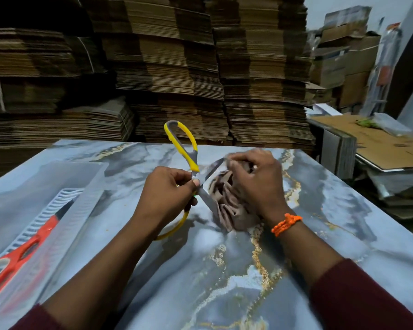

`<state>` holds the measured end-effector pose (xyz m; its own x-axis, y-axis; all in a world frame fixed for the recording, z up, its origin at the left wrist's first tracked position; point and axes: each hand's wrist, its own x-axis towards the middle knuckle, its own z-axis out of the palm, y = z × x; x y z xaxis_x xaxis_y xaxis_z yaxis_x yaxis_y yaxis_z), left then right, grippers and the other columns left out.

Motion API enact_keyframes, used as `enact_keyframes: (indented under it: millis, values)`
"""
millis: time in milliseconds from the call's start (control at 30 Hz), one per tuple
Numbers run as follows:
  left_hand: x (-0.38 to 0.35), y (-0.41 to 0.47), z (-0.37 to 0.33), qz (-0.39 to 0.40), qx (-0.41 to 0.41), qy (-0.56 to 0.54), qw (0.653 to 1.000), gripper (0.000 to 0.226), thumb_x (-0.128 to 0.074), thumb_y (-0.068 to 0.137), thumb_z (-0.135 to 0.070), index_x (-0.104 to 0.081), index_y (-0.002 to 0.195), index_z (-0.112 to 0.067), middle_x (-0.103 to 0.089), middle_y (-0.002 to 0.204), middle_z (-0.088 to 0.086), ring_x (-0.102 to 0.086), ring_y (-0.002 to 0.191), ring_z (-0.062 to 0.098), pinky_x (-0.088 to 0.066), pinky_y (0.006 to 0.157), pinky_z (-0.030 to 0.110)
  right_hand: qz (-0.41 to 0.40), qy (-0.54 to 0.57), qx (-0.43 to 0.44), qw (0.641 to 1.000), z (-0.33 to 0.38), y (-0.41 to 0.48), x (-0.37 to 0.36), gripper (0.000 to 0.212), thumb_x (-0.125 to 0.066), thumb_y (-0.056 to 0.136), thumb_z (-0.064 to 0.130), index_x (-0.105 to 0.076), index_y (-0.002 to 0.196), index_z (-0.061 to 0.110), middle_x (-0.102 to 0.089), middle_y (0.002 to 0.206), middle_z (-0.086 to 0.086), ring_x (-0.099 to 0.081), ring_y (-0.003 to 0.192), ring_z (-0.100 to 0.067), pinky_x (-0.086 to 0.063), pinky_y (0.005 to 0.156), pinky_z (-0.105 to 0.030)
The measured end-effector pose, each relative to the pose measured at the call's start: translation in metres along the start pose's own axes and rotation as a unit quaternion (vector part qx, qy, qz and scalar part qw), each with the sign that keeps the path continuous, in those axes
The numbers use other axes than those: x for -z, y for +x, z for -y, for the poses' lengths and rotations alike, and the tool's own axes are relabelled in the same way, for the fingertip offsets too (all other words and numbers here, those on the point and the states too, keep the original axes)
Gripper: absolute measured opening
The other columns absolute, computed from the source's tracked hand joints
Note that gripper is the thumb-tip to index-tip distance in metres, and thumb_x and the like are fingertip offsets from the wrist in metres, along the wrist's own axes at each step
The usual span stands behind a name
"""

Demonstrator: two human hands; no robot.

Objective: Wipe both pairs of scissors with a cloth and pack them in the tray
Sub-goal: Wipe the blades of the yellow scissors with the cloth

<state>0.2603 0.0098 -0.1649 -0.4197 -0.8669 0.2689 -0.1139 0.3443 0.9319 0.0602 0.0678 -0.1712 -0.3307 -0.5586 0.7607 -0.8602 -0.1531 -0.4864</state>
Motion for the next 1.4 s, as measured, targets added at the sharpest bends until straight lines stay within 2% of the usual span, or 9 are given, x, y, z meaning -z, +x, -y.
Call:
enact_keyframes:
  millis: [133,200,300,467,633,733,1033,1233,1400]
  values:
    - [0.0,0.001,-0.007,0.04,0.066,-0.086,0.993,0.012,-0.071,0.092,-0.002,-0.076,0.081,-0.003,-0.07,0.066,0.019,-0.069,0.056,0.025,-0.054,0.054,0.033,-0.076,-0.003,-0.133,0.988,-0.04,0.009,0.033,0.004,-0.077,0.086,0.024,-0.08,0.084,0.025,-0.076,0.083,0.005,-0.072,0.084,-0.01,-0.059,0.08,-0.032]
    - [0.003,0.003,-0.005,0.024,0.105,-0.118,0.987,0.003,-0.072,0.09,0.002,-0.07,0.087,0.001,-0.07,0.071,0.022,-0.071,0.058,0.029,-0.053,0.057,0.034,-0.1,-0.006,-0.135,0.986,-0.039,0.011,0.04,0.005,-0.074,0.088,0.024,-0.079,0.085,0.025,-0.076,0.084,0.006,-0.071,0.085,-0.007,-0.057,0.078,-0.023]
    - [0.008,0.006,0.0,-0.016,0.133,-0.148,0.98,0.026,-0.075,0.085,0.006,-0.057,0.098,-0.006,-0.073,0.076,0.027,-0.073,0.064,0.036,-0.057,0.057,0.04,-0.055,-0.001,-0.105,0.993,-0.027,0.01,0.03,0.006,-0.075,0.088,0.024,-0.08,0.086,0.022,-0.076,0.086,0.008,-0.07,0.086,-0.009,-0.056,0.08,-0.026]
    - [0.014,0.005,-0.007,-0.013,0.091,-0.207,0.974,0.018,-0.061,0.092,0.012,-0.07,0.091,-0.003,-0.072,0.084,0.018,-0.072,0.063,0.028,-0.064,0.059,0.032,-0.01,-0.029,-0.051,0.998,-0.019,0.003,0.021,0.004,-0.077,0.087,0.021,-0.081,0.087,0.02,-0.075,0.086,0.009,-0.067,0.087,-0.013,-0.055,0.085,-0.039]
    - [0.02,0.013,-0.005,0.041,0.063,-0.219,0.973,0.057,-0.041,0.085,0.026,-0.078,0.104,-0.012,-0.08,0.101,0.007,-0.075,0.087,0.022,-0.061,0.069,0.03,-0.014,-0.018,-0.074,0.997,-0.024,0.005,0.026,0.004,-0.077,0.088,0.02,-0.081,0.087,0.02,-0.076,0.087,0.007,-0.07,0.087,-0.009,-0.059,0.082,-0.039]
    - [0.018,0.014,-0.004,0.039,-0.002,-0.21,0.977,0.061,-0.053,0.08,0.031,-0.076,0.109,-0.017,-0.08,0.101,0.0,-0.072,0.091,0.011,-0.06,0.077,0.027,-0.013,-0.013,-0.077,0.997,-0.022,0.005,0.025,0.005,-0.076,0.088,0.02,-0.081,0.088,0.02,-0.076,0.088,0.007,-0.069,0.089,-0.01,-0.059,0.083,-0.04]
    - [0.014,0.013,-0.001,-0.121,-0.136,-0.15,0.972,0.027,-0.086,0.079,-0.015,-0.08,0.101,-0.029,-0.08,0.088,-0.006,-0.075,0.088,0.015,-0.06,0.08,0.03,-0.009,-0.004,-0.081,0.997,-0.018,0.003,0.023,0.008,-0.076,0.089,0.026,-0.081,0.089,0.02,-0.075,0.091,0.006,-0.068,0.094,-0.016,-0.057,0.086,-0.045]
    - [0.013,0.012,-0.007,-0.179,-0.085,-0.157,0.968,0.012,-0.077,0.09,-0.026,-0.082,0.087,-0.016,-0.074,0.065,-0.012,-0.068,0.065,-0.002,-0.048,0.061,0.009,-0.007,0.027,-0.078,0.997,-0.008,0.001,0.023,0.005,-0.074,0.09,0.026,-0.079,0.092,0.026,-0.074,0.095,0.01,-0.066,0.102,-0.019,-0.056,0.089,-0.042]
    - [0.021,0.018,-0.003,-0.188,0.082,-0.305,0.93,0.021,-0.073,0.093,-0.032,-0.075,0.078,-0.018,-0.066,0.06,-0.011,-0.06,0.055,0.005,-0.049,0.049,0.016,-0.036,0.021,-0.082,0.996,0.012,0.001,0.021,0.005,-0.07,0.095,0.026,-0.071,0.099,0.028,-0.053,0.115,0.002,-0.054,0.11,-0.014,-0.047,0.087,-0.016]
